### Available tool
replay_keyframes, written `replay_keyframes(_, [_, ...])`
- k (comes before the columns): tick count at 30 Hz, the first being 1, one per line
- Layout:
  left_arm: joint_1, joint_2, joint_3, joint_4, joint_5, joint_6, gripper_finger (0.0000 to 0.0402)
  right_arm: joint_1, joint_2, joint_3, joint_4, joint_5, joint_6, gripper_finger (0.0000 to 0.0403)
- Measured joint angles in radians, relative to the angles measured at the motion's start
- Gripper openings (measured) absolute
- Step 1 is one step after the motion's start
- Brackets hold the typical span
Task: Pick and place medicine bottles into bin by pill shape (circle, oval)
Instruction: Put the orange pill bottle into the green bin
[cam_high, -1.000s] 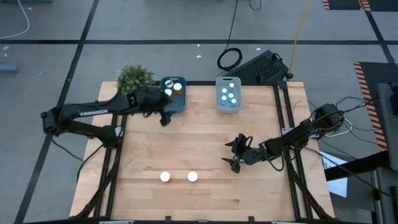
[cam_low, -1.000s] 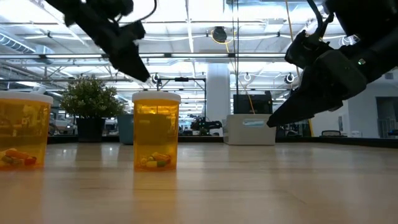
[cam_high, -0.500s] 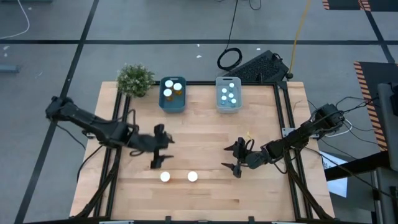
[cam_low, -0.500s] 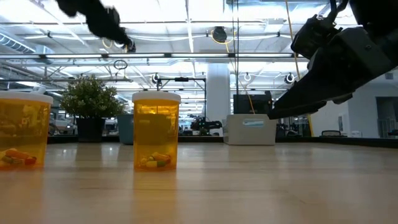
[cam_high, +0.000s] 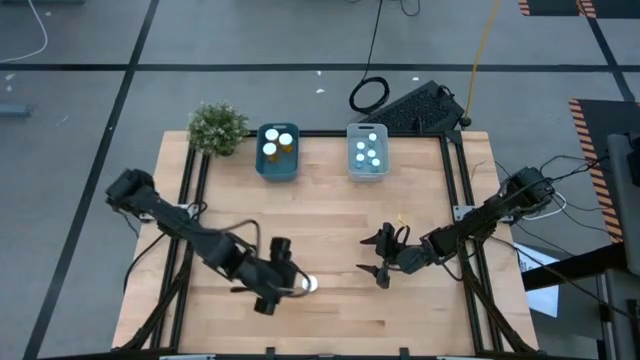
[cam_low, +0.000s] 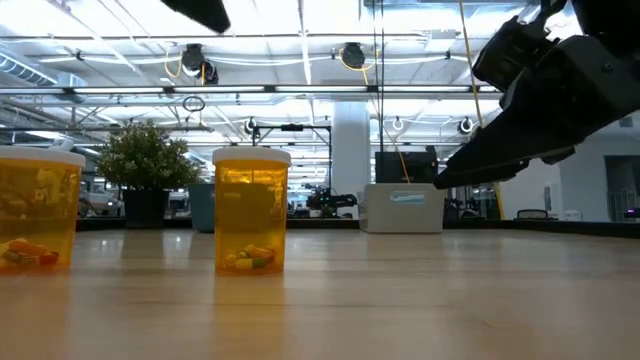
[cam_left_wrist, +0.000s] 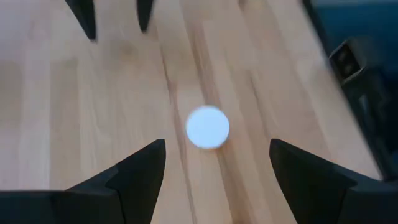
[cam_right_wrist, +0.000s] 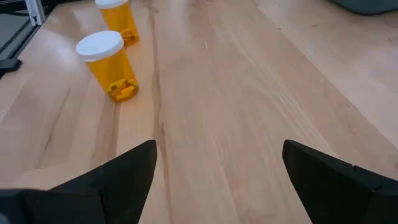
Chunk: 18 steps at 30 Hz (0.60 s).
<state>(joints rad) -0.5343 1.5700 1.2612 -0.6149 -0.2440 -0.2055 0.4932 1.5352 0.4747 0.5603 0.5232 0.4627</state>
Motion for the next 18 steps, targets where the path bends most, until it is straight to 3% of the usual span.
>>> replay_keyframes(8, [0.002, 0.199, 0.165, -0.083, 0.008, 0.020, 0.0337, 0.000, 0.000, 0.000, -0.013, 0.000, -0.013, 0.0341])
replay_keyframes(13, [0.021, 0.259, 0.183, -0.093, 0.011, 0.020, 0.0377, 0.006, 0.000, 0.000, -0.012, -0.002, -0.008, 0.0341])
replay_keyframes(18, [0.048, 0.317, 0.183, -0.099, 0.031, 0.045, 0.0384, 0.007, 0.000, 0.000, -0.011, -0.003, -0.004, 0.0341])
